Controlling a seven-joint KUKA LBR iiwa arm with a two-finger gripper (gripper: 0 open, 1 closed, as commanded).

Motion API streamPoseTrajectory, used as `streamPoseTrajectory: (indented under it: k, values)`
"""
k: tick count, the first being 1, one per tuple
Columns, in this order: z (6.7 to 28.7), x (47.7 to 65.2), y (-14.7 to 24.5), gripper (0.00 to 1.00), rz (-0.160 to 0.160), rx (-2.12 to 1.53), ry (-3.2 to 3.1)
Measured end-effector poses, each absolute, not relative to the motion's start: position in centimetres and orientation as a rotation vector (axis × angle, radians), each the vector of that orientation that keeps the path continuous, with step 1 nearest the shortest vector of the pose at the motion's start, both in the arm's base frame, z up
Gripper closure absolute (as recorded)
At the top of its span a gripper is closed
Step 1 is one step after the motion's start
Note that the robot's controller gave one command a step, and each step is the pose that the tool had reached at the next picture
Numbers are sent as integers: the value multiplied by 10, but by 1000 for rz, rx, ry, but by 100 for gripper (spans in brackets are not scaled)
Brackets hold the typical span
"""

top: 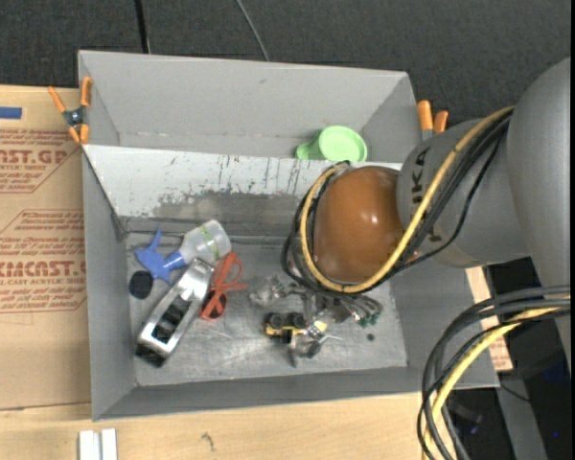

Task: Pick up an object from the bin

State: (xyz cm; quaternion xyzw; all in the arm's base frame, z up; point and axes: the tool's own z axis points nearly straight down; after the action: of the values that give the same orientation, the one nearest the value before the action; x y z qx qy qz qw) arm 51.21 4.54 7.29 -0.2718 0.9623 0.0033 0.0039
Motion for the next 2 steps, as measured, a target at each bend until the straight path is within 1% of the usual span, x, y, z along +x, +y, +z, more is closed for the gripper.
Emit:
streamPoseTrajectory:
  k: [1,2]
  values:
    - [83,518,-24,100,1,-997,2977]
    - [82,517,-24,100,2,-997,2978]
